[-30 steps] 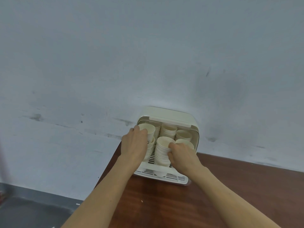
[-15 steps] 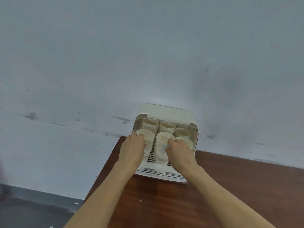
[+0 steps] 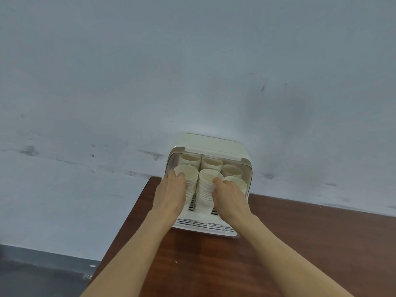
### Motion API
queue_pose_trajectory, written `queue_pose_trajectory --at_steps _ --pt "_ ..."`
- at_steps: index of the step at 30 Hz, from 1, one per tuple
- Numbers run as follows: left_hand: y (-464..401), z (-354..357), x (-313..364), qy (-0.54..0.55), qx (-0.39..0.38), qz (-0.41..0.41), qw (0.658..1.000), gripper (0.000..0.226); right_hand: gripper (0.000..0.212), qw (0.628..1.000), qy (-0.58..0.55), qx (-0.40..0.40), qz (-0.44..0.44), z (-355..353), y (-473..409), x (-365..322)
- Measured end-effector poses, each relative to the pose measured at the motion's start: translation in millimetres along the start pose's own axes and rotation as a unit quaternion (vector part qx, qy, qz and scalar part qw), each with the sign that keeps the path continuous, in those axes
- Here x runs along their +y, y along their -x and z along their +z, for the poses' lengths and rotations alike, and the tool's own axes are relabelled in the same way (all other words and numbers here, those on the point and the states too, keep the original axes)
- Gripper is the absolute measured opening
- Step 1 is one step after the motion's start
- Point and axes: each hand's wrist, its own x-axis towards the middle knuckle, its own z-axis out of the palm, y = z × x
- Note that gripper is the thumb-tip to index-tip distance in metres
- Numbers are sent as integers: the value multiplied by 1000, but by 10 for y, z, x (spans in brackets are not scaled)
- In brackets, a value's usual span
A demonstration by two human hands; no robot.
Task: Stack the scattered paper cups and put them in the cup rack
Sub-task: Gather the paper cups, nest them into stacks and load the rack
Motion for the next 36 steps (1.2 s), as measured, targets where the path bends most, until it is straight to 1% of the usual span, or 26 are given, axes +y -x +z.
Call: queue_pose_trajectory --at_steps 5,8,10,12,15,17,21,24,26,32,36 --pt "-25 -15 -25 -31 -1 2 1000 16 37 1000 -5 4 -6 -25 67 1" --pt "3 -53 -15 -29 7 -3 1000 26 40 1000 -24 19 -4 -103 94 27" --pt "9 -97 -2 -21 36 -5 999 30 32 998 -34 43 -5 -200 86 58" --pt "-31 -157 16 -7 80 4 997 26 27 996 -47 80 5 -330 34 107" --pt "-206 -225 53 5 127 36 991 18 31 989 -46 134 35 -513 -130 223" --pt "-384 -267 71 6 122 52 991 22 36 990 -33 130 48 -587 -258 304" --pt "-687 -267 38 -28 74 75 994 37 44 998 31 56 27 -564 -462 450" --pt "-770 -232 -16 -29 25 74 997 35 43 997 61 34 19 -496 -508 501" --pt "-796 -227 -46 -19 22 75 997 32 41 998 54 38 22 -459 -509 501" --pt "-755 -225 -65 -6 50 75 996 28 44 998 5 61 19 -427 -439 498" --pt "-683 -305 -32 -25 59 77 995 22 32 995 -42 83 26 -430 -342 499"
